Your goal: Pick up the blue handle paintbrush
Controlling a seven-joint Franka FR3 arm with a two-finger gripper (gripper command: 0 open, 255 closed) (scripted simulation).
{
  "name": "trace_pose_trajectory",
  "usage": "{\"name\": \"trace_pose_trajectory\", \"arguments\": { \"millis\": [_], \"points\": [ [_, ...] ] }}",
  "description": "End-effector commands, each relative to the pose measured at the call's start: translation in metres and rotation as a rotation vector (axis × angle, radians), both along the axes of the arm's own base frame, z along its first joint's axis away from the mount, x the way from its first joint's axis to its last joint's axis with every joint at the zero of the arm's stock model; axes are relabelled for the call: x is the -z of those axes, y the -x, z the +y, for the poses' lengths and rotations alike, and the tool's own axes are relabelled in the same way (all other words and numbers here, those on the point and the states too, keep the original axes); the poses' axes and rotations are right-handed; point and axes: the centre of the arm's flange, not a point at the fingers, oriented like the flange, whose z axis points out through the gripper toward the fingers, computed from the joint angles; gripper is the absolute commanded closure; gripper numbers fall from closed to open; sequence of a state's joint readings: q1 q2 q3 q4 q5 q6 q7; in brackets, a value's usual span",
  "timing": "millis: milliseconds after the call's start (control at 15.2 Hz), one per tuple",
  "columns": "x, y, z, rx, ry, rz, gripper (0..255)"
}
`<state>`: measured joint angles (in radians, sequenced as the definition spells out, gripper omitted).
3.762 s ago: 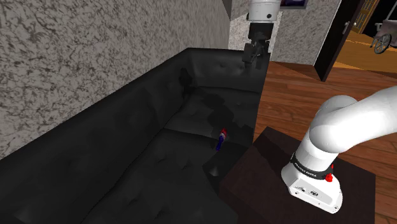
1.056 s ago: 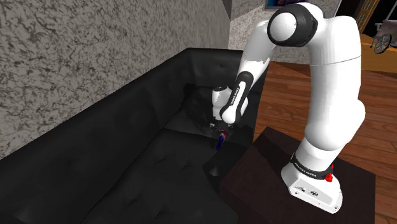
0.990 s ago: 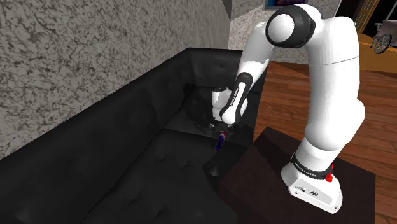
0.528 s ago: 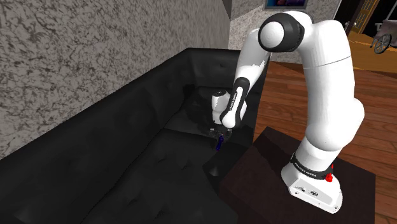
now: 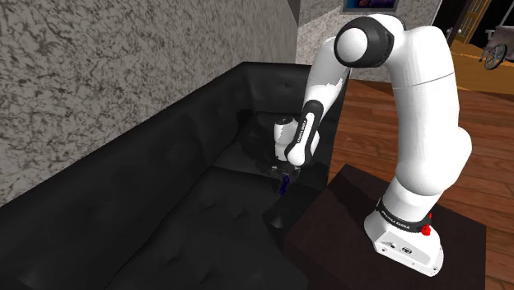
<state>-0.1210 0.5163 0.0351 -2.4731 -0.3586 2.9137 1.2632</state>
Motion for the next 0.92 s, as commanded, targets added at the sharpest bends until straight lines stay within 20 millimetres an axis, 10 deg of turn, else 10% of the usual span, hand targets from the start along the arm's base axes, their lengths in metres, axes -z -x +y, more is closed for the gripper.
{"name": "trace_pose_trajectory", "arguments": {
  "millis": [0, 858],
  "points": [
    [-0.005, 0.001, 0.0, 0.001, 0.0, 0.002, 255],
    [-0.073, 0.001, 0.0, 0.001, 0.0, 0.002, 255]
  ]
}}
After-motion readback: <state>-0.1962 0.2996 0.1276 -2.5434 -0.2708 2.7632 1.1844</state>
